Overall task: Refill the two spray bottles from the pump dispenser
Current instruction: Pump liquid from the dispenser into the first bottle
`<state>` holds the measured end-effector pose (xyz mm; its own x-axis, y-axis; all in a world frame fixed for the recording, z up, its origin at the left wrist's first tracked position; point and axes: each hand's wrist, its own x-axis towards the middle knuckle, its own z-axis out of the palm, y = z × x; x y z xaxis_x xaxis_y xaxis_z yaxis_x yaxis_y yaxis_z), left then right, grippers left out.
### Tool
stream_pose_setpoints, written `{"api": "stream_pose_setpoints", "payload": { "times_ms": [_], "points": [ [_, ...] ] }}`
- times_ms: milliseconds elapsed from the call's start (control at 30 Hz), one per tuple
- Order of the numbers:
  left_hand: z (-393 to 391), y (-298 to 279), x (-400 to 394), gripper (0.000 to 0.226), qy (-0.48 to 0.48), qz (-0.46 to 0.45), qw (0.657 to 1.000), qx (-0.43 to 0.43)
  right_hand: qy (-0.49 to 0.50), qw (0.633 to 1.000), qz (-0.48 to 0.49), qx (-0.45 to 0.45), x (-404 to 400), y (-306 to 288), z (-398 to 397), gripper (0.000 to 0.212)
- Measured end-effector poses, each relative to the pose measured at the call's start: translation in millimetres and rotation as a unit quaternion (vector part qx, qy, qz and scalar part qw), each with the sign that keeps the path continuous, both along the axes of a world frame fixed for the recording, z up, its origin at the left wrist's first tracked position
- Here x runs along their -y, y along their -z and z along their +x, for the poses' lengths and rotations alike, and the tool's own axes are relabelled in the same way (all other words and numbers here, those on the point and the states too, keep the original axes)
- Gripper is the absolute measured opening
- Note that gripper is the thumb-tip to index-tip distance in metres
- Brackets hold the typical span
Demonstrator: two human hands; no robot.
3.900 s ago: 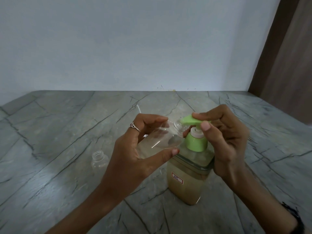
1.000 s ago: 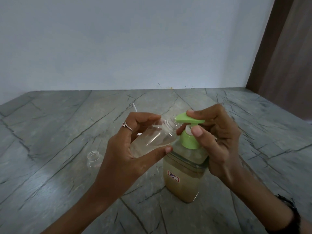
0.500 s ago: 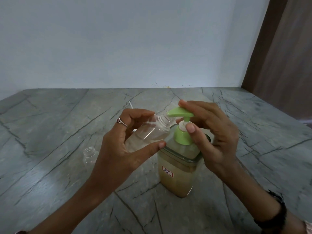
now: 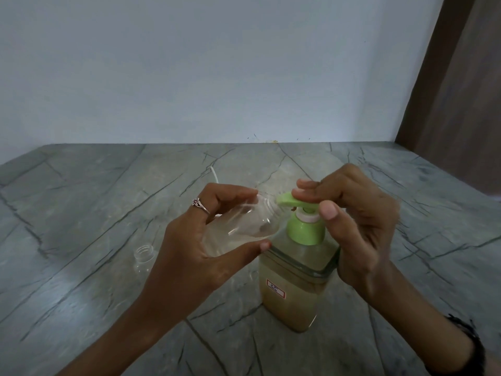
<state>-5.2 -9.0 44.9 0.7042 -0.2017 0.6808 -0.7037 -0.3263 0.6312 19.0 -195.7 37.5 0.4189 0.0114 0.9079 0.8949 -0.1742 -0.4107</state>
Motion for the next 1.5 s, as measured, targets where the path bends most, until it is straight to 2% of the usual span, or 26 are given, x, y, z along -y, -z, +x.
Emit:
{"api": "stream_pose_setpoints", "payload": {
  "times_ms": [100,467,733,833,1000,1267,1500],
  "points": [
    [-1,0,1,0.047,0.005,-0.017,1.0,-0.012,0.011,1.0,-0.025,0.006,2,4,-2,0.039],
    [-5,0,3,0.046,0.031,-0.049,0.998,-0.027,0.038,0.993,-0.094,0.066,4,6,-1,0.037],
    [-5,0,3,0.046,0.04,-0.057,0.997,-0.031,0.011,0.999,-0.039,0.031,1,0,-5,0.036],
    [-5,-1,3,0.047,0.041,-0.054,0.997,-0.036,-0.001,1.0,-0.013,0.017,-1,-2,-5,0.027],
    [-6,-1,2,0.046,0.043,-0.047,0.997,-0.032,-0.014,1.0,0.019,-0.004,-4,-5,-5,0.025],
    [-5,0,2,0.045,0.036,-0.046,0.998,-0.034,0.006,0.998,-0.06,0.025,-1,14,-5,0.036],
    [-5,0,1,0.046,0.04,-0.048,0.997,-0.036,0.008,0.998,-0.062,0.032,-2,10,-3,0.036]
  ]
}}
